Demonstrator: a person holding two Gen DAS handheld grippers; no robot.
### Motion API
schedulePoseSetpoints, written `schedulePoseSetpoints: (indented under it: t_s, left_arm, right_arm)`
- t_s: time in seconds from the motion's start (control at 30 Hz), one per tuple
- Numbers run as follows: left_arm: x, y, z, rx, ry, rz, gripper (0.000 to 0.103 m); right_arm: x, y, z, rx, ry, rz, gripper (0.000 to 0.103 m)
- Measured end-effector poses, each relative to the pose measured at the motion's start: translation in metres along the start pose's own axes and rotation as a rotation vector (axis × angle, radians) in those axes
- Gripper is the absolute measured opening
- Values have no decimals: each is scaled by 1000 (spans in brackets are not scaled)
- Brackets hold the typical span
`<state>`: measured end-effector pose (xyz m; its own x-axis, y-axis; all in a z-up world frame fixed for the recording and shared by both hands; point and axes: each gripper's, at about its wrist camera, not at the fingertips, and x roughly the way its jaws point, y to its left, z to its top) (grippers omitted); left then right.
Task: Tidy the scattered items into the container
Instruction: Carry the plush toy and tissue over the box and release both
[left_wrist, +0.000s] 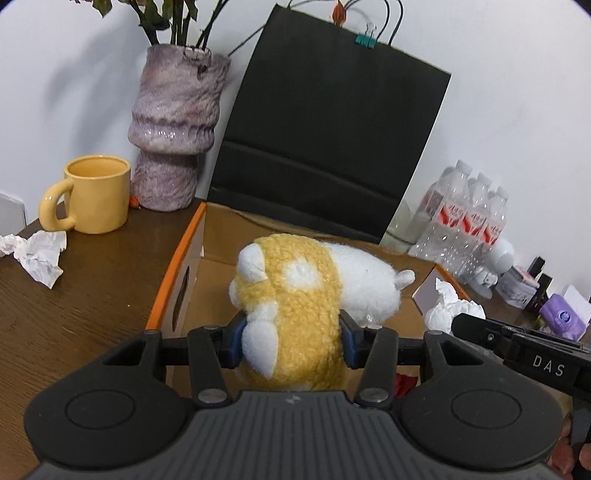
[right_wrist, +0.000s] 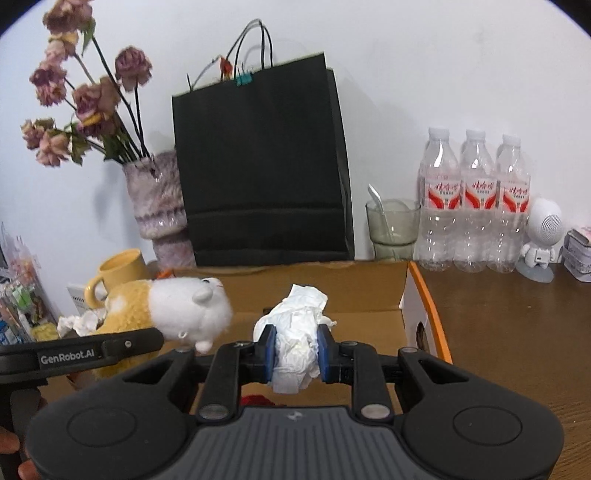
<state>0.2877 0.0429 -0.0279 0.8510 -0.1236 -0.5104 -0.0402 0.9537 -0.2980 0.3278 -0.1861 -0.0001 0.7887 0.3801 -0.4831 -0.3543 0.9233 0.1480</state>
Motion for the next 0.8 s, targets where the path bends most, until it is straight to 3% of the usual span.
schedulePoseSetpoints:
  t_s: [0.2, 0.27, 0.3, 0.33, 0.4, 0.8]
  left_arm:
    - [1, 0, -1, 2, 4, 18, 53]
    - [0, -2, 0, 8, -1, 37, 69]
    - [0, -2, 1, 6, -3, 47, 90]
    - [-1, -3, 2, 4, -7, 61, 103]
    - [-6, -5, 4, 15, -33, 86, 103]
    - [-8, -12, 4, 41, -29, 96, 103]
  right_arm:
    - [6, 3, -4, -25, 29, -20, 26]
    - [9, 6, -5, -44, 49, -39, 38]
    - [10, 7, -5, -54, 59, -51, 60]
    - [10, 8, -6, -62, 60, -62, 86]
    - [9, 11, -6, -76, 58, -75, 103]
    - [9, 16, -5, -98, 78, -86, 103]
